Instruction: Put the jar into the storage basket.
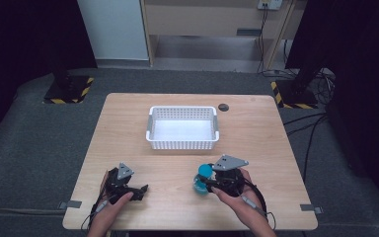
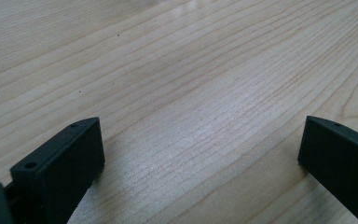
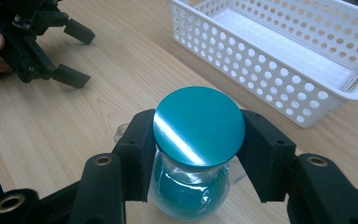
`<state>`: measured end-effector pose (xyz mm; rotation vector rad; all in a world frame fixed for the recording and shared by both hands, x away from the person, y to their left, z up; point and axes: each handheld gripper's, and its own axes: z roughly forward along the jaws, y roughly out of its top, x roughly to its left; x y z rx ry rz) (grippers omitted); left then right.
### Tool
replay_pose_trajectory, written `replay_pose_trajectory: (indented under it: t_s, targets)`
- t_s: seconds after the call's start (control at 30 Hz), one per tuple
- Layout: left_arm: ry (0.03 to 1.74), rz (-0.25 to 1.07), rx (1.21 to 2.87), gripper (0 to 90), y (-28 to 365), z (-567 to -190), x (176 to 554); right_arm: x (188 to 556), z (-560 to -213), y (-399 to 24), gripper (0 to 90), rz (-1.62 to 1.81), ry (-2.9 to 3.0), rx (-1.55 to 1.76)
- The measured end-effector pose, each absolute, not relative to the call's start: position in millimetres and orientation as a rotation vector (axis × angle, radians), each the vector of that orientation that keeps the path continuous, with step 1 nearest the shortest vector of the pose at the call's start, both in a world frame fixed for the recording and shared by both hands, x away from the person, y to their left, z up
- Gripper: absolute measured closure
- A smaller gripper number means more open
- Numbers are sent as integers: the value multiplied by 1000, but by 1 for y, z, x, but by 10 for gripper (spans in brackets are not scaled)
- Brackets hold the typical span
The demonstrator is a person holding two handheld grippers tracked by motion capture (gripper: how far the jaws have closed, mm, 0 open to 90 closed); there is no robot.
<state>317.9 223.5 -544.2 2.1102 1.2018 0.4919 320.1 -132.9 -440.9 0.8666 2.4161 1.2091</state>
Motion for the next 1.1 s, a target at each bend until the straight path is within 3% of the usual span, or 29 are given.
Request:
replay_pose_trajectory:
  t_s: [0.8,1.1]
  targets:
    - [1202,492,2110,0,224,-544,318,334,-426,-127,483,1217,2411,898]
    - [1202,492,2111,0,224,-544,318,353,-403,-120,483,1244,2372,903]
